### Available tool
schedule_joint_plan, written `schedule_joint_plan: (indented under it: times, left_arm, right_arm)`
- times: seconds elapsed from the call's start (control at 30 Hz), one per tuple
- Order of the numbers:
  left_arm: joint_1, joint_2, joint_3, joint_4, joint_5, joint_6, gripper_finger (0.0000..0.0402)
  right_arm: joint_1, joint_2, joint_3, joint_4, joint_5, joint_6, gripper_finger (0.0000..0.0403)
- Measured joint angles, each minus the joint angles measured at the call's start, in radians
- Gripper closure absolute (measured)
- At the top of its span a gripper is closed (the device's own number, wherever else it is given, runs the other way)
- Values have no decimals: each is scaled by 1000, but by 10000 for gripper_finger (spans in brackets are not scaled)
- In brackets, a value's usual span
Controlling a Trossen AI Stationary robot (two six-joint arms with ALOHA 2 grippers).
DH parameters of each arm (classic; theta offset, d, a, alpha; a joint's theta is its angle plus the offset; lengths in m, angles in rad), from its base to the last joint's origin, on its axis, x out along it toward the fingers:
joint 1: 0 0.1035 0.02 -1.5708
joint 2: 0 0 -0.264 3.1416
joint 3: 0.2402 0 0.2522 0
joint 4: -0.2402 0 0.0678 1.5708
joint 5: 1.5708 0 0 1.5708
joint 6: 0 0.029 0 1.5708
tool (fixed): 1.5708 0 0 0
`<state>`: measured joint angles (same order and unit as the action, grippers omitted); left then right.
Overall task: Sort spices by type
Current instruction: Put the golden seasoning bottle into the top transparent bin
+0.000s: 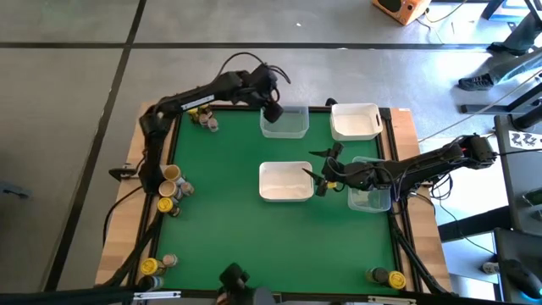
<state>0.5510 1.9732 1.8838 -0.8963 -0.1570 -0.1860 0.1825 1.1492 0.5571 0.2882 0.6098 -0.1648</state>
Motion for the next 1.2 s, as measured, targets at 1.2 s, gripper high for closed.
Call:
schedule_joint_plan:
  times: [1.2]
  left_arm:
    - [46,241,92,15,11,71,119]
  right_arm:
    - [0,0,0,-6,0,36,127]
